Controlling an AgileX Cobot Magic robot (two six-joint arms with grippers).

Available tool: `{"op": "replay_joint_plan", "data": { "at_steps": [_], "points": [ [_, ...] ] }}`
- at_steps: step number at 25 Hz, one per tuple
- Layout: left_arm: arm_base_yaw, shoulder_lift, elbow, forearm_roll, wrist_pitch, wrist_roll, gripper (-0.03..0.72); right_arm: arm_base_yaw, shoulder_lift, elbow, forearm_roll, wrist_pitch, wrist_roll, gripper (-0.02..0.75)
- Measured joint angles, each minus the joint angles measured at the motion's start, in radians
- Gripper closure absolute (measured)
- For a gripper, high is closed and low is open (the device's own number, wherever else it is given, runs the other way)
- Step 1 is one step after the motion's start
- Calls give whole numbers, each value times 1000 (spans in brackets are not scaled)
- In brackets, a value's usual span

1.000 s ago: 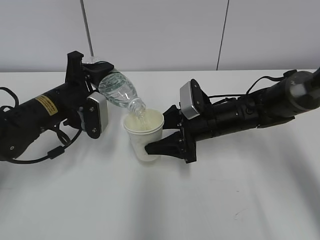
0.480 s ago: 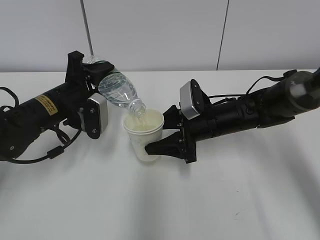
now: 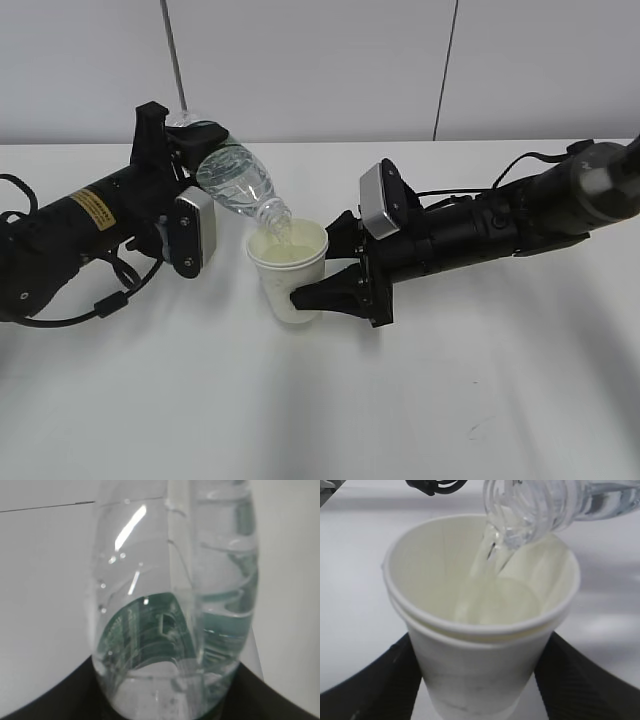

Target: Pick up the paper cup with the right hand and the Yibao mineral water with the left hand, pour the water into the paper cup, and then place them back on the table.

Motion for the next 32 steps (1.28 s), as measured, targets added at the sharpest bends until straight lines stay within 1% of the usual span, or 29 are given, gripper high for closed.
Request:
{"op": "replay_joint_plan", "data": {
  "at_steps": [10, 11, 12, 14, 17, 19, 20, 22, 24, 28, 32],
  "points": [
    [0, 0, 0, -1, -2, -3, 315, 0, 0, 0, -2, 2, 0, 241],
    [0, 0, 0, -1, -2, -28, 315, 0, 0, 0, -2, 2, 0, 241],
    [0, 0, 0, -2, -3, -85, 315, 0, 0, 0, -2, 2, 0, 241],
    [-1, 0, 0, -9, -4, -259, 315, 0, 0, 0, -2, 2, 0, 241],
    [-2, 0, 0, -11, -6, -655, 315, 0, 0, 0, -2, 2, 0, 241],
    [-2, 0, 0, -15, -6, -1008, 315, 0, 0, 0, 10, 2, 0, 241],
    [-2, 0, 0, -16, -6, -1166, 315, 0, 0, 0, 14, 2, 0, 241],
    [-2, 0, 0, -11, -6, -1349, 316, 0, 0, 0, 19, 2, -9, 241],
    [-2, 0, 5, 1, -7, -1417, 316, 0, 0, 0, 21, 2, -13, 241],
    [-2, 0, 38, 12, -7, -1463, 316, 0, 0, 0, 23, 2, -16, 241],
    [-2, 0, 87, 13, -7, -1578, 316, -10, 0, 0, 50, 0, -18, 241]
  ]
}}
